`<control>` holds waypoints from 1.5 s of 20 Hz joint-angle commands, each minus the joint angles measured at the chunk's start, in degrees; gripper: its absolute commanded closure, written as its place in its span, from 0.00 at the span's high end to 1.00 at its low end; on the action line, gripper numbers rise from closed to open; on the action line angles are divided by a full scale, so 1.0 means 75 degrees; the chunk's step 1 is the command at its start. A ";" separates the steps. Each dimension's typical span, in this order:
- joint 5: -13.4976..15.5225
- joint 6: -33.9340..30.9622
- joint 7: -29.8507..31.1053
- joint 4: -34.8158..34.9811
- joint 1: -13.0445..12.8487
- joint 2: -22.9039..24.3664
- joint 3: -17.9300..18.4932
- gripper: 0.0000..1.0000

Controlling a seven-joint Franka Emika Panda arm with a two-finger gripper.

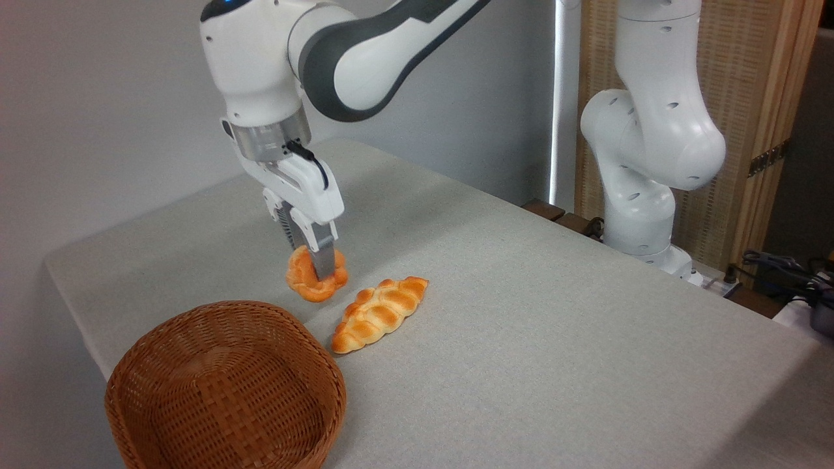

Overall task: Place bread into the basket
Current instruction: 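Lift the roll and carry it over the wicker basket, then open the gripper to drop the roll into the basket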

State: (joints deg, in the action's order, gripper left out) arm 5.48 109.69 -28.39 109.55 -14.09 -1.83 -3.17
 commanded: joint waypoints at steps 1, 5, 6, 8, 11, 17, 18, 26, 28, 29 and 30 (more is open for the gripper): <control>-0.0110 -0.0047 0.0011 -0.0415 0.0016 0.0080 0.0176 0.41; -0.0110 0.0269 -0.0211 -0.0743 0.0016 0.0092 0.0481 0.41; -0.0110 0.0455 -0.0246 -0.0756 0.0016 0.0092 0.0574 0.41; -0.0110 0.1005 -0.0246 -0.0744 0.0016 0.0080 0.0738 0.46; -0.0086 0.1429 -0.0246 -0.0744 0.0028 0.0057 0.1019 0.59; -0.0110 0.2132 -0.0246 -0.0744 0.0028 -0.0165 0.1090 1.00; -0.0110 0.2179 -0.0246 -0.0744 0.0016 -0.0201 0.1090 1.00; -0.0121 0.1656 -0.0211 -0.0744 -0.0043 -0.0260 0.1020 1.00; -0.0180 0.1047 -0.0200 -0.0756 -0.0043 -0.0202 0.1009 1.00; -0.0377 0.0602 -0.0200 -0.0767 -0.0043 -0.0166 0.0997 1.00; -0.0600 0.0157 -0.0188 -0.0791 -0.0054 -0.0154 0.0985 1.00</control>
State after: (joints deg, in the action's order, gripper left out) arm 4.68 118.79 -29.60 104.25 -14.08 -3.80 4.11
